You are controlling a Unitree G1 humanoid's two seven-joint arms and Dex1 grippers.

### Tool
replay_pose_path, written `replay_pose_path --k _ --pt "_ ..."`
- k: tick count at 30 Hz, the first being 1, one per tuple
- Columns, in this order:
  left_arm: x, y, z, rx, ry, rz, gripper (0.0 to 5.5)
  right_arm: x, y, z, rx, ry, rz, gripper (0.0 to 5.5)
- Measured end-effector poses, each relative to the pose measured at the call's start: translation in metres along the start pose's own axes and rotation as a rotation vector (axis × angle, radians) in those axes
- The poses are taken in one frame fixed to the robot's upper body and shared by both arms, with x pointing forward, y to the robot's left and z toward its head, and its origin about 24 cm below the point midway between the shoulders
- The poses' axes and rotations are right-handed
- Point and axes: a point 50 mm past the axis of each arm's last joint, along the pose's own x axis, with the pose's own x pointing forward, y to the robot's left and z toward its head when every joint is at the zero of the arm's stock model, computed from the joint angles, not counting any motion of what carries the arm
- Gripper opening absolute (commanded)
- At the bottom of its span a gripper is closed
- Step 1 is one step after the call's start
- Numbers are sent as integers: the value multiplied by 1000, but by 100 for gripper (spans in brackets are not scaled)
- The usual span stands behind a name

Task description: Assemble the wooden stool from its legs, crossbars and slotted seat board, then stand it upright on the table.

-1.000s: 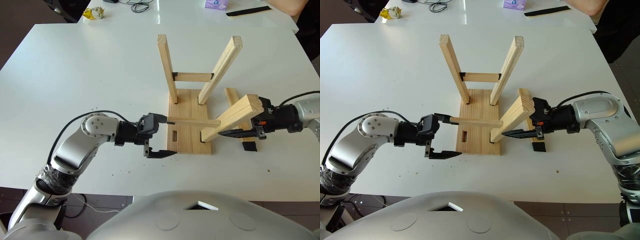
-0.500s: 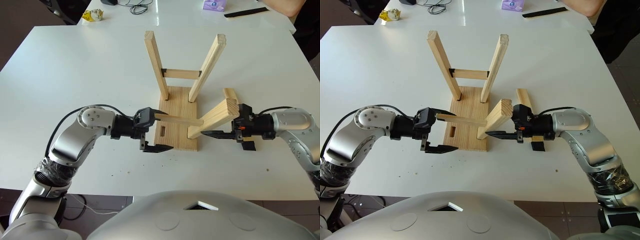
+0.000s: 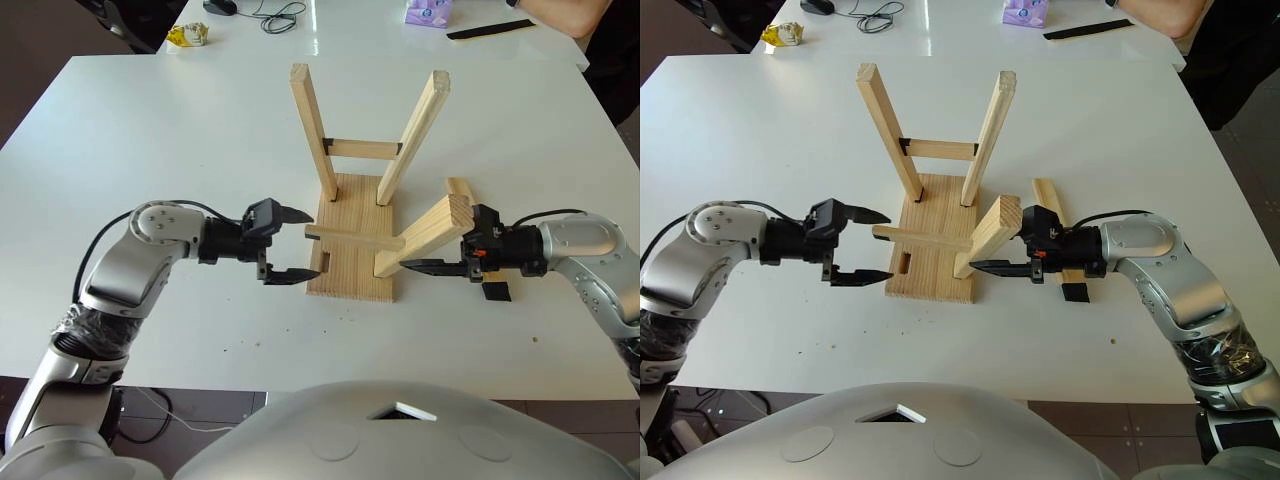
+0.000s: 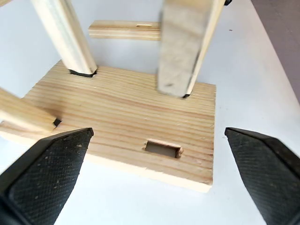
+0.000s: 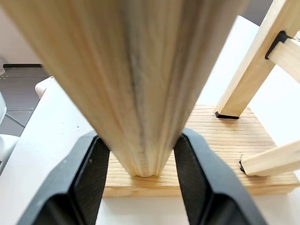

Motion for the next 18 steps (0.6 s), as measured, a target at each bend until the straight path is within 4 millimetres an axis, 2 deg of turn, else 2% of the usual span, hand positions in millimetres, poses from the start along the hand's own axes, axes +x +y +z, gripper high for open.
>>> replay_pose_path --k 5,6,7,8,10,11,14,15,18 --pt "-16 8 -7 36 61 7 521 0 -1 -1 6 1 -5 202" --pt "-19 10 -9 36 71 20 521 0 -1 -1 8 0 -8 239" --pt "-20 12 -10 36 74 27 521 0 -1 -1 8 -1 -10 249" --pt "-20 13 -10 40 74 32 521 2 -1 -12 34 67 -21 259" --pt "-23 16 -8 49 71 43 521 8 13 -61 204 248 -22 288" --pt "-24 16 -9 41 73 48 521 12 17 -71 222 256 -17 303" --pt "-22 18 -5 56 60 47 521 26 15 -73 179 224 -46 350" --pt "-21 19 -4 55 56 47 521 31 14 -74 180 198 -78 350" --pt "-23 21 0 41 37 59 521 23 18 -76 206 169 -160 350"
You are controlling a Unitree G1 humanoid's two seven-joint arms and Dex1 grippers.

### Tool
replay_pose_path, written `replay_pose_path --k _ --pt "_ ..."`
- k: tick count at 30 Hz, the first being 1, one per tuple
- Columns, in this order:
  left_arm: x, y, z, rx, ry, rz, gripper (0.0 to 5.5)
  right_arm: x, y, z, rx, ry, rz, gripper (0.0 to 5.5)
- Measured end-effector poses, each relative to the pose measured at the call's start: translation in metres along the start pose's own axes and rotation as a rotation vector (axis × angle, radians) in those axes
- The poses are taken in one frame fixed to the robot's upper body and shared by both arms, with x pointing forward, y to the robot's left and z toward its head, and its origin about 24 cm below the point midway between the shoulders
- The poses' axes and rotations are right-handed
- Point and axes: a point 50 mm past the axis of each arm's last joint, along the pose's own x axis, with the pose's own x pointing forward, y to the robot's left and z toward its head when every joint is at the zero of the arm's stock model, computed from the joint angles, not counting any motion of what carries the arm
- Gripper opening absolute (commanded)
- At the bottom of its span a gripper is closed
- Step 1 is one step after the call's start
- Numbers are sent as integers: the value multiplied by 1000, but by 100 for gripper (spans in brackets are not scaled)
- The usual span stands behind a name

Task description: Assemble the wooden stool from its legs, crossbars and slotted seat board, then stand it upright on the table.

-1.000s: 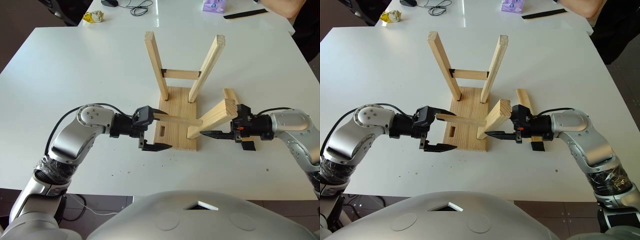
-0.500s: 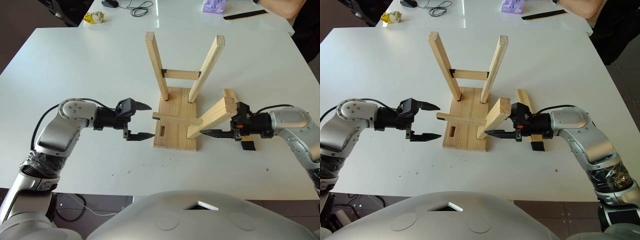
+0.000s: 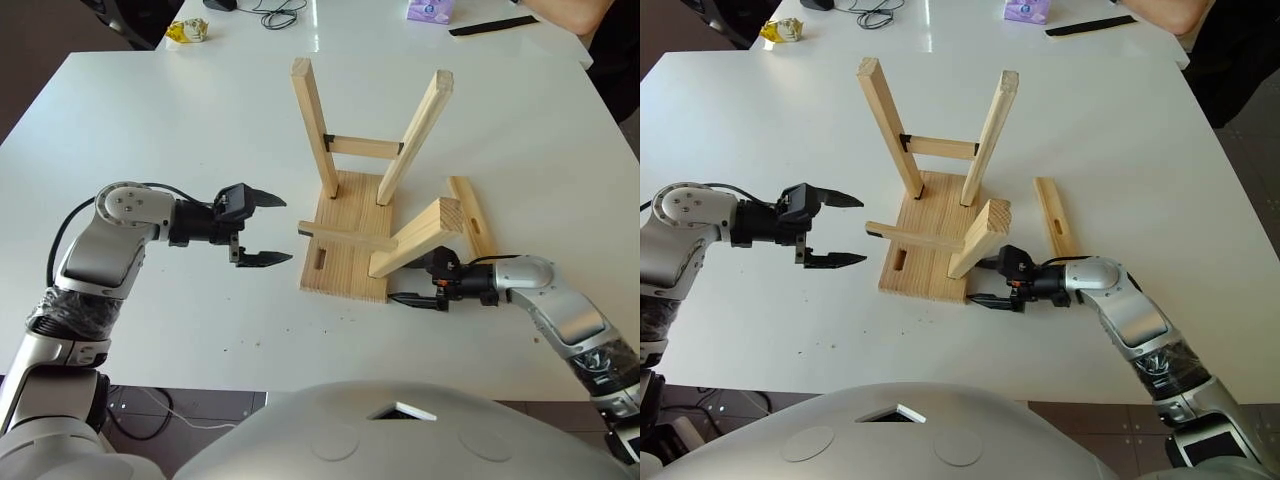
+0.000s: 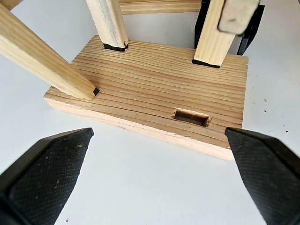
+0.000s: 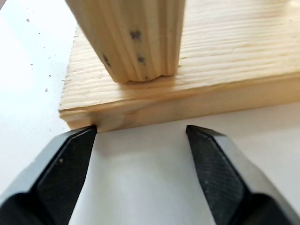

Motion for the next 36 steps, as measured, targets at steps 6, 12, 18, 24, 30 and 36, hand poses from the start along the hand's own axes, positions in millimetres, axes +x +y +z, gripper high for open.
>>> replay_pose_path --k 6,12,18,24,30,36 --pt "-26 5 10 -44 -77 162 521 -86 1 14 50 -18 -344 350" --pt "-53 -7 7 -136 -106 338 521 -103 23 40 53 -1 -630 378" --pt "-61 2 15 -219 -188 507 521 -80 42 2 433 141 -897 414" --pt "-54 -5 18 -266 -232 564 521 -66 32 -10 595 158 -982 414" --pt "-53 -2 23 -268 -247 586 521 -63 21 -16 618 99 -1015 351" --pt "-57 7 31 -265 -254 641 521 -64 22 -20 598 84 -1011 266"
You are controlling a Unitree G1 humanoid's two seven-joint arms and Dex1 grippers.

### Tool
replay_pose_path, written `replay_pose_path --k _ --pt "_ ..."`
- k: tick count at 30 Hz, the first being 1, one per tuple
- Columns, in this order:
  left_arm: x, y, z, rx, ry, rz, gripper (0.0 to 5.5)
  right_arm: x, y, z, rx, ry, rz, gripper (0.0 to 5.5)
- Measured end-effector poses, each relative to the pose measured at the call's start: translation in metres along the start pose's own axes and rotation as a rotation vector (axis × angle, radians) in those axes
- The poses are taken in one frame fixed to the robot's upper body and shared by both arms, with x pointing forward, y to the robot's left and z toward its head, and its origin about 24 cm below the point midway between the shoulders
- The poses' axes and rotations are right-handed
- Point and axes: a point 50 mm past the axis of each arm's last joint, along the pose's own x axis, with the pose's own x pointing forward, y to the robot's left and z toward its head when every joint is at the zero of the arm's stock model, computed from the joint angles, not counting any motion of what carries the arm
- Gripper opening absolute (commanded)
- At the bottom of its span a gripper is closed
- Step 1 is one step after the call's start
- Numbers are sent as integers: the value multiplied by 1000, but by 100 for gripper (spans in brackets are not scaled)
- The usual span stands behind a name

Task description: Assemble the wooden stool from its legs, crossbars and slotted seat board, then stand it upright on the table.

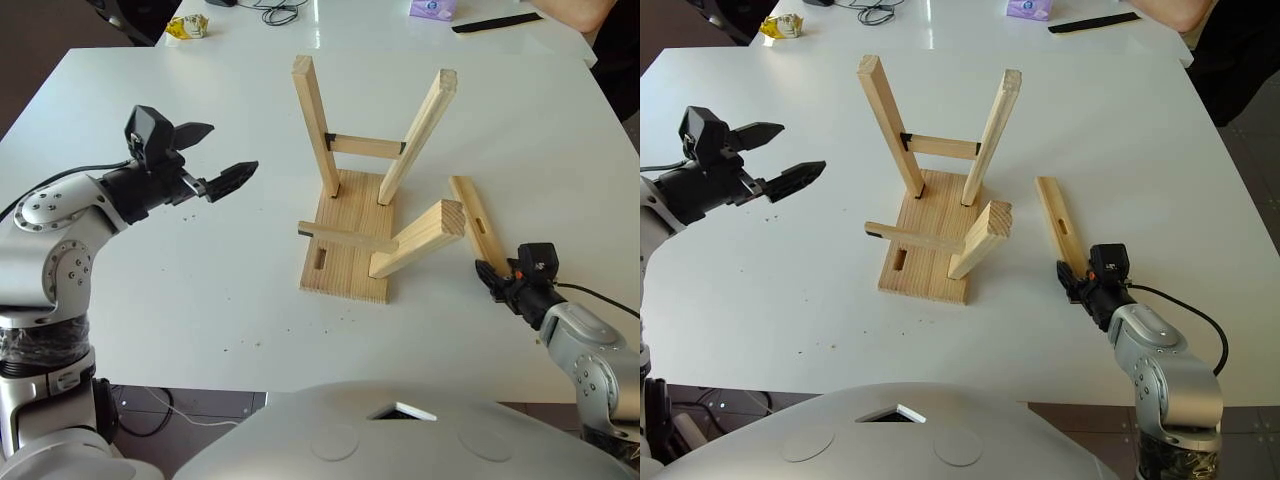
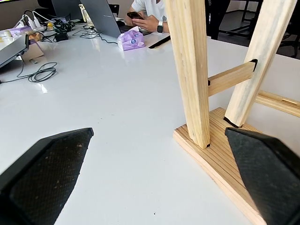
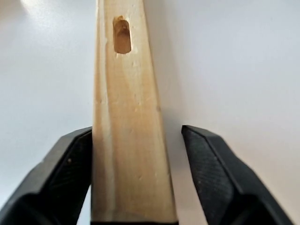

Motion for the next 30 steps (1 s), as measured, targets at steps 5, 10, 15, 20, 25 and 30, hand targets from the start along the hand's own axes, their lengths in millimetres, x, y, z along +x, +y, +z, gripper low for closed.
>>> replay_pose_path --k 5,10,15,20,25,30 --pt "4 6 11 21 -35 46 521 0 1 1 -18 -8 15 206" --pt "6 14 18 59 -104 90 521 4 -2 4 -30 -29 12 206" --pt "8 29 36 82 -178 133 521 5 -23 45 -35 -201 -13 206" --pt "20 31 85 47 -354 54 521 -15 -35 131 0 -587 127 206" --pt "43 -3 125 -91 -538 -243 521 -54 -17 203 -3 -889 468 206" --pt "56 -44 136 -217 -597 -556 521 -62 28 222 -185 -792 854 206"
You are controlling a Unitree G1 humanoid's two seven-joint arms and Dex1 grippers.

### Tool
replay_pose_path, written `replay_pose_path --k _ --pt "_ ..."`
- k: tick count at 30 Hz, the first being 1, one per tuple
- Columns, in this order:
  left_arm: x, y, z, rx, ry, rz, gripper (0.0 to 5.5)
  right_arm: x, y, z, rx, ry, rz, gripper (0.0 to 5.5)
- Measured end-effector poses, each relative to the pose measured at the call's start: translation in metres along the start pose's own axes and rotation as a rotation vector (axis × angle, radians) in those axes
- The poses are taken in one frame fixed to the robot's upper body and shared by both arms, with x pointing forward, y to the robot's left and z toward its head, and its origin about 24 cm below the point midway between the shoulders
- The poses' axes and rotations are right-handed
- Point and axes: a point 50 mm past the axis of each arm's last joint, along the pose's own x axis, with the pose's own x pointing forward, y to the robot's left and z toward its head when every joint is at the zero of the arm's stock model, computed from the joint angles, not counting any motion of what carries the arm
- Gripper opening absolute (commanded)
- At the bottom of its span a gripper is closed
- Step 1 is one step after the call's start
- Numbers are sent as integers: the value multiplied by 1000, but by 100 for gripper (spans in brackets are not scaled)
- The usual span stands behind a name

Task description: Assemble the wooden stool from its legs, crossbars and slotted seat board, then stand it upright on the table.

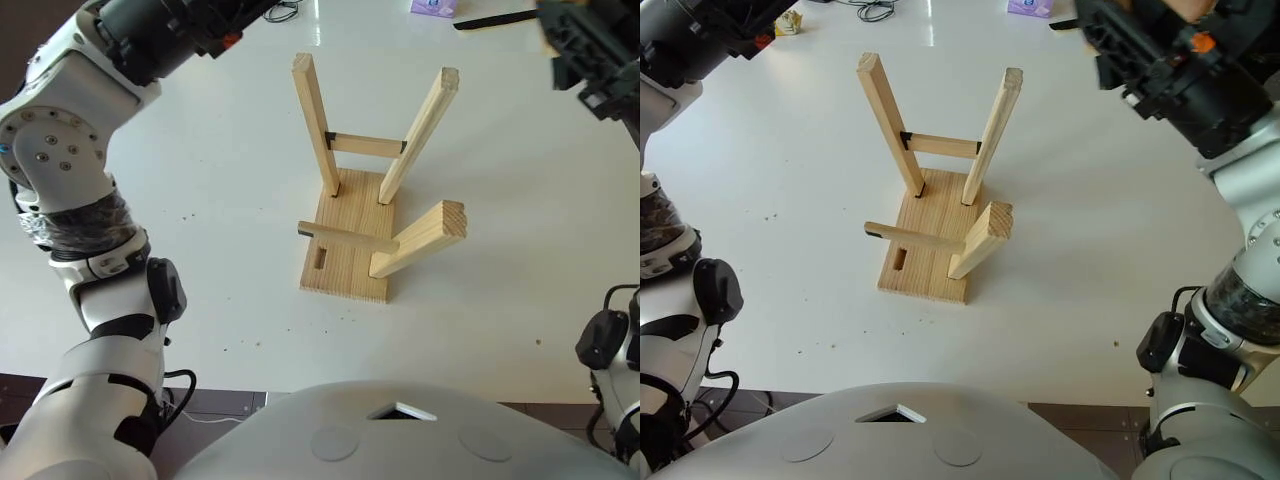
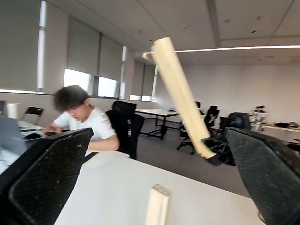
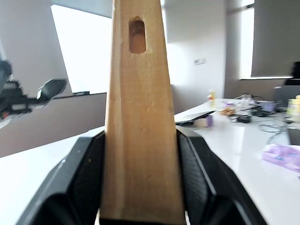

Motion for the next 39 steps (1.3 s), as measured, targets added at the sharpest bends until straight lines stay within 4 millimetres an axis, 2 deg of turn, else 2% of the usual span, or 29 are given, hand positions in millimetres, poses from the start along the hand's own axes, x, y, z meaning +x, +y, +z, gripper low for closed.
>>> replay_pose_path --k 3,7,12,18,27,39 --pt "14 -8 -14 -52 22 -64 521 10 17 -6 72 76 215 206" --pt "21 -21 -21 -82 35 -156 521 19 24 -4 145 122 364 206" --pt "22 -30 -29 -114 64 -247 521 21 22 -5 235 159 434 206" --pt "16 -33 -28 -132 77 -317 521 8 31 -4 315 244 564 206" --pt "11 -34 -28 -152 77 -341 521 2 32 -4 336 278 591 206" --pt "10 -38 -30 -177 90 -359 338 1 35 -11 343 317 612 206"
